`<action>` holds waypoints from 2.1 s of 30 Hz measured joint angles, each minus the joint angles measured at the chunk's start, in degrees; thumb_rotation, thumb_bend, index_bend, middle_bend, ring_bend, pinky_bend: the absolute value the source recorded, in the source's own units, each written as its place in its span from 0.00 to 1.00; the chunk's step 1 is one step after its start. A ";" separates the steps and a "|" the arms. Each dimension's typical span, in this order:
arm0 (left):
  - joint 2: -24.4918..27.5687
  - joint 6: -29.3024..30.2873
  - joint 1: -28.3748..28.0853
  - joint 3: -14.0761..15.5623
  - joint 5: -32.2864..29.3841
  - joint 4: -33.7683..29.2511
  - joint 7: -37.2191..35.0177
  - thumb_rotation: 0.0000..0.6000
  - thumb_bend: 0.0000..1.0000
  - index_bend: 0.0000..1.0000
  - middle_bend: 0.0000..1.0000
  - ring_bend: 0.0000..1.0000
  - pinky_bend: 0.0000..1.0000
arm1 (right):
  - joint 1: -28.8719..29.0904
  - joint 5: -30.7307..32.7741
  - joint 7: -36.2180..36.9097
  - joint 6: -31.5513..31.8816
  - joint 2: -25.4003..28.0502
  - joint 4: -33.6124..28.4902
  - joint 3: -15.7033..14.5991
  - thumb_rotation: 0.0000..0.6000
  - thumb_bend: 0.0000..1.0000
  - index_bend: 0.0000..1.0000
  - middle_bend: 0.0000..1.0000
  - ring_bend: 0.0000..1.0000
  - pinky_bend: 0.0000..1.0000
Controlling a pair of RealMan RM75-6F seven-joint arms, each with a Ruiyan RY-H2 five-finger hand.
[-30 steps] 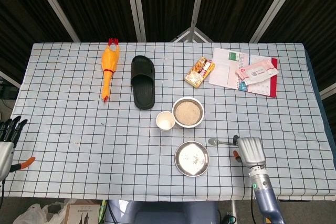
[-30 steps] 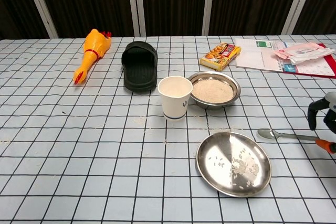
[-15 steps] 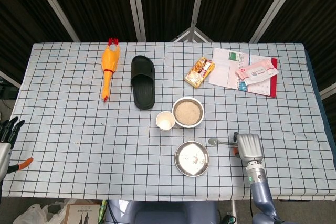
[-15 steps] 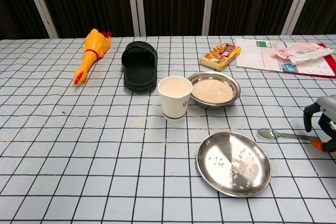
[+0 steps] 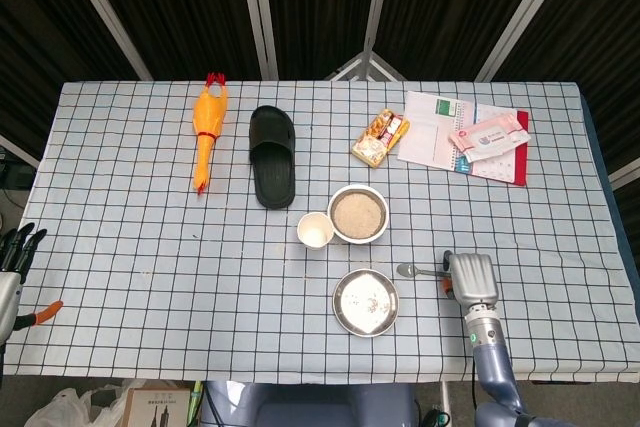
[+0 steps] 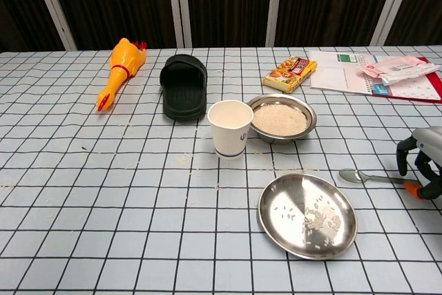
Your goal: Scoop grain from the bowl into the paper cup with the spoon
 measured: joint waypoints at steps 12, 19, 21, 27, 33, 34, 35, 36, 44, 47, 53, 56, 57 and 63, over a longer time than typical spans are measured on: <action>0.03 -0.13 -0.02 -0.02 -0.11 -0.10 0.07 1.00 0.00 0.00 0.00 0.00 0.00 | 0.50 0.88 0.05 0.09 -0.51 0.59 -0.40 1.00 0.44 0.53 0.83 0.99 1.00; 0.08 -0.14 -0.01 -0.03 -0.14 -0.18 -0.03 1.00 0.00 0.00 0.00 0.00 0.00 | 0.66 1.42 0.02 0.17 -0.81 0.91 -0.61 1.00 0.46 0.55 0.83 0.99 1.00; 0.09 -0.19 -0.02 -0.02 -0.14 -0.19 -0.07 1.00 0.00 0.00 0.00 0.00 0.00 | 0.68 1.60 0.08 0.18 -0.88 1.09 -0.69 1.00 0.48 0.57 0.83 0.99 1.00; 0.12 -0.22 -0.02 -0.02 -0.14 -0.22 -0.19 1.00 0.00 0.00 0.00 0.00 0.00 | 0.64 1.82 0.54 0.31 -0.98 1.57 -0.88 1.00 0.50 0.61 0.83 0.99 1.00; 0.19 -0.37 -0.05 0.01 -0.20 -0.31 -0.14 1.00 0.00 0.00 0.00 0.00 0.00 | 0.57 1.45 1.09 0.63 -0.86 1.49 -1.17 1.00 0.53 0.62 0.83 0.99 1.00; 0.20 -0.37 -0.05 0.01 -0.21 -0.34 -0.16 1.00 0.00 0.00 0.00 0.00 0.00 | 0.58 1.33 1.14 0.75 -0.76 1.37 -1.17 1.00 0.54 0.62 0.83 0.99 1.00; 0.21 -0.39 -0.04 0.02 -0.24 -0.36 -0.15 1.00 0.00 0.00 0.00 0.00 0.00 | 0.58 1.23 1.19 0.88 -0.62 1.14 -1.15 1.00 0.56 0.62 0.83 0.99 1.00; 0.23 -0.41 -0.04 0.02 -0.25 -0.38 -0.14 1.00 0.00 0.00 0.00 0.00 0.00 | 0.60 1.15 1.21 1.00 -0.47 0.93 -1.10 1.00 0.57 0.62 0.83 0.99 1.00; 0.28 -0.49 -0.03 0.02 -0.37 -0.47 -0.20 1.00 0.00 0.00 0.00 0.00 0.00 | 1.16 0.50 -0.07 2.23 2.09 -2.26 -0.18 1.00 0.65 0.63 0.83 0.99 1.00; 0.34 -0.60 -0.05 0.00 -0.48 -0.56 -0.32 1.00 0.00 0.00 0.00 0.00 0.00 | 1.77 0.63 -1.78 2.59 3.67 -4.29 0.59 1.00 0.67 0.63 0.83 0.99 1.00; 0.58 -0.83 -0.08 -0.02 -0.66 -0.75 -0.86 1.00 0.00 0.00 0.00 0.00 0.00 | 4.08 1.59 -6.62 3.22 6.24 -8.04 3.14 1.00 0.68 0.63 0.83 0.99 1.00; 0.72 -1.06 -0.11 0.03 -0.72 -0.81 -1.07 1.00 0.00 0.00 0.00 0.00 0.00 | 5.86 2.40 -9.74 3.48 6.89 -9.52 4.71 1.00 0.68 0.63 0.83 0.99 1.00; 0.80 -1.22 -0.14 0.05 -0.81 -0.84 -1.07 1.00 0.00 0.00 0.00 0.00 0.00 | 6.46 2.59 -10.79 3.60 6.97 -9.84 5.15 1.00 0.68 0.63 0.83 0.99 1.00; 1.60 -2.49 -0.42 0.15 -1.53 -1.62 -1.68 1.00 0.00 0.00 0.00 0.00 0.00 | 10.79 4.52 -19.90 5.00 5.53 -10.20 7.23 1.00 0.68 0.63 0.83 0.99 1.00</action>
